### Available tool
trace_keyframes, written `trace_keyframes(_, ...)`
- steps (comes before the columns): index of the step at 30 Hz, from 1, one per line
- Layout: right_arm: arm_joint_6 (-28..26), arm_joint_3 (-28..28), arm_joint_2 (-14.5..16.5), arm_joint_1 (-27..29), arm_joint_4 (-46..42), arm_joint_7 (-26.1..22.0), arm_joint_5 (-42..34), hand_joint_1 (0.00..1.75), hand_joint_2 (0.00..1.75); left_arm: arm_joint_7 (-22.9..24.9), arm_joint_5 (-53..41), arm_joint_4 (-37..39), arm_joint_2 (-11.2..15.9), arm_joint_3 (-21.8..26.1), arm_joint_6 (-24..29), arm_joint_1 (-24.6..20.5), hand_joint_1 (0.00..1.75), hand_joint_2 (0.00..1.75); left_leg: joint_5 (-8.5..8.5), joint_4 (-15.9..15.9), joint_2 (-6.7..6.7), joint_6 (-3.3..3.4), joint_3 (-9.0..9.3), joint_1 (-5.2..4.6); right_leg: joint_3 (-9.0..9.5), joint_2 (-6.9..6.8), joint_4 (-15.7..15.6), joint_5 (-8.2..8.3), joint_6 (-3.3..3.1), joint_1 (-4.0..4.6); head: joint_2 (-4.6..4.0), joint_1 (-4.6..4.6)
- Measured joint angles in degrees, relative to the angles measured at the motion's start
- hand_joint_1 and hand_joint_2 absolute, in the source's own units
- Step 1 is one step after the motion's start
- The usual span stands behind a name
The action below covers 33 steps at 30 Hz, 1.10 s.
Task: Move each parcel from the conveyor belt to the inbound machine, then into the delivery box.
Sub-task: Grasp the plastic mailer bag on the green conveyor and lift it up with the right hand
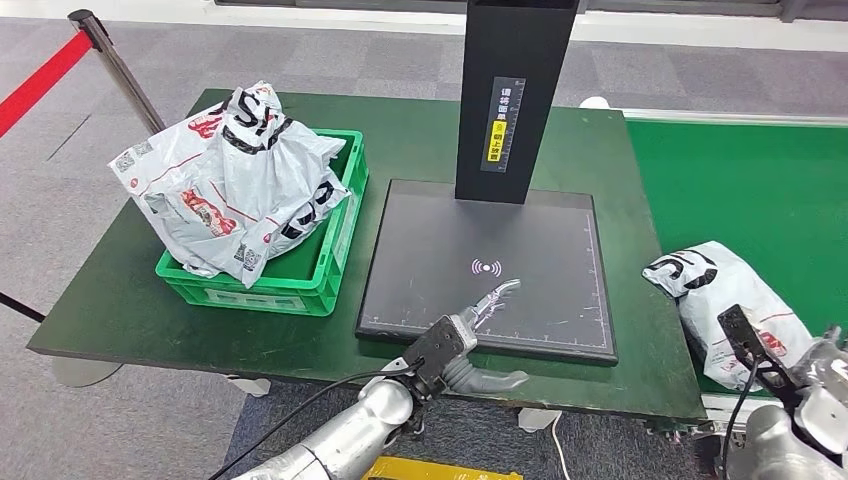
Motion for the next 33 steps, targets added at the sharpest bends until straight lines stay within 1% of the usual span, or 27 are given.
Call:
trace_keyframes(8, -0.1, 0.0, 2.39, -0.68, 3.81, -0.63, -0.37, 0.0, 1.75, -0.07, 0.63, 0.41, -0.02, -0.72, -0.29, -0.15, 0.0, 1.75, 0.0, 0.0, 0.0, 0.0, 0.0, 0.0, 0.01, 0.0, 0.01, 0.0, 0.0, 0.0, 0.0, -0.01)
trace_keyframes(18, -0.57, 0.77, 4.92, -2.02, 5.81, -1.53, -1.11, 0.0, 1.75, -0.46, 1.17, 0.86, -0.02, -0.94, -0.56, -0.16, 0.0, 1.75, 0.01, 0.0, -0.01, 0.0, 0.0, 0.0, 0.02, 0.0, 0.02, 0.0, 0.0, 0.0, 0.0, -0.01)
trace_keyframes(19, -0.57, 0.8, 5.05, -2.16, 5.97, -1.58, -1.14, 0.04, 1.75, -0.46, 1.19, 0.93, -0.02, -0.96, -0.57, -0.16, 0.0, 1.75, 0.01, 0.0, 0.0, 0.0, 0.0, 0.0, 0.02, 0.0, 0.02, 0.0, 0.0, 0.0, 0.0, -0.01)
trace_keyframes(20, -0.56, 0.81, 5.17, -2.28, 6.13, -1.71, -1.19, 0.13, 1.75, -0.47, 1.25, 0.97, -0.02, -0.97, -0.63, -0.16, 0.0, 1.75, 0.01, 0.0, 0.0, 0.0, 0.0, 0.0, 0.02, 0.0, 0.01, 0.0, 0.0, 0.0, 0.0, -0.01)
trace_keyframes(22, -0.49, 0.84, 5.42, -2.5, 6.54, -2.18, -1.43, 1.0, 1.75, -0.5, 1.46, 1.08, -0.02, -0.98, -0.81, -0.17, 0.0, 1.75, 0.01, 0.0, -0.01, 0.0, 0.0, 0.0, 0.02, 0.0, 0.01, 0.0, 0.0, 0.0, 0.0, -0.01)
trace_keyframes(23, -0.46, 0.86, 5.57, -2.58, 6.77, -2.46, -1.63, 1.4, 1.75, -0.52, 1.58, 1.17, -0.02, -0.98, -0.9, -0.17, 0.0, 1.75, 0.01, 0.0, -0.01, 0.0, 0.0, 0.0, 0.02, 0.0, 0.02, 0.0, 0.0, 0.0, 0.0, -0.01)
trace_keyframes(24, -0.45, 0.89, 5.72, -2.63, 7.01, -2.75, -1.91, 1.75, 1.75, -0.56, 1.67, 1.27, -0.02, -0.98, -0.91, -0.17, 0.0, 1.75, 0.01, 0.0, -0.01, 0.0, 0.0, 0.0, 0.02, 0.0, 0.02, 0.0, 0.0, 0.0, 0.0, -0.01)
trace_keyframes(33, -0.06, 1.74, 6.94, -2.59, 7.15, -4.06, -5.27, 1.75, 1.75, -1.07, 1.67, 1.9, 0.0, -0.98, -1.03, -0.15, 0.0, 1.75, 0.01, 0.0, -0.01, 0.0, 0.01, 0.01, 0.02, 0.01, 0.02, 0.0, 0.0, 0.01, 0.0, -0.02)
